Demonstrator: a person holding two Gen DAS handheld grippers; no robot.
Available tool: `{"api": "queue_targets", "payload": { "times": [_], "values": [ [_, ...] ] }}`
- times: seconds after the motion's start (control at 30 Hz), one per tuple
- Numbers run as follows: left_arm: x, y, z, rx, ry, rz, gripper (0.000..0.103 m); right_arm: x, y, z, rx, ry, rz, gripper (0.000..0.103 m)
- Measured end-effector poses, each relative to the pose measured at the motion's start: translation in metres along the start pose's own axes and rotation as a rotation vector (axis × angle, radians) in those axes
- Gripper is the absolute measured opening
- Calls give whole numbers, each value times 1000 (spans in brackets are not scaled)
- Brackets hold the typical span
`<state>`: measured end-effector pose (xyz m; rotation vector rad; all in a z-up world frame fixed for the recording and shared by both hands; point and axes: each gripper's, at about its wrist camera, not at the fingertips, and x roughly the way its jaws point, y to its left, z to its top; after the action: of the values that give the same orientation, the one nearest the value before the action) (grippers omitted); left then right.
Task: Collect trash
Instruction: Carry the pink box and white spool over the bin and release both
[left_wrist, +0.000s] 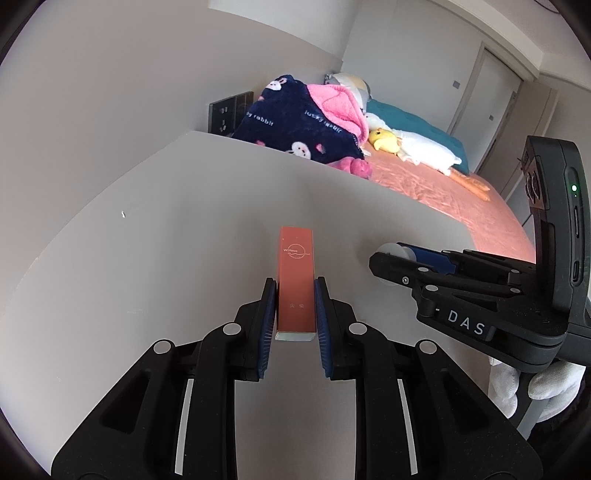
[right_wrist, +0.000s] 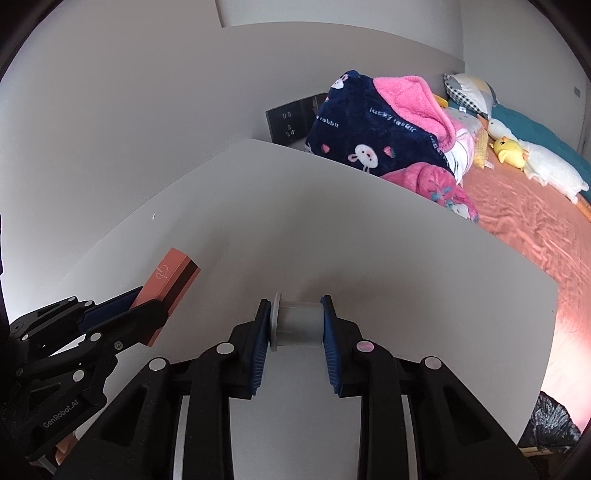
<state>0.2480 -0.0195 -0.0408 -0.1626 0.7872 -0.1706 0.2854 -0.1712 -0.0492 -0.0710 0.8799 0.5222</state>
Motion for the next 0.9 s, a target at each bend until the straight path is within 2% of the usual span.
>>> {"api": "queue_targets", "payload": {
  "times": [0.33,0.9],
  "values": [
    [-19,-46,-4,37,-8,-57,20,-52,-14,-21,30,-36,8,29],
    [-49,-114,-15,96,-10,-143,20,-130,-45,-60,87,-98,-34,29]
  ]
}}
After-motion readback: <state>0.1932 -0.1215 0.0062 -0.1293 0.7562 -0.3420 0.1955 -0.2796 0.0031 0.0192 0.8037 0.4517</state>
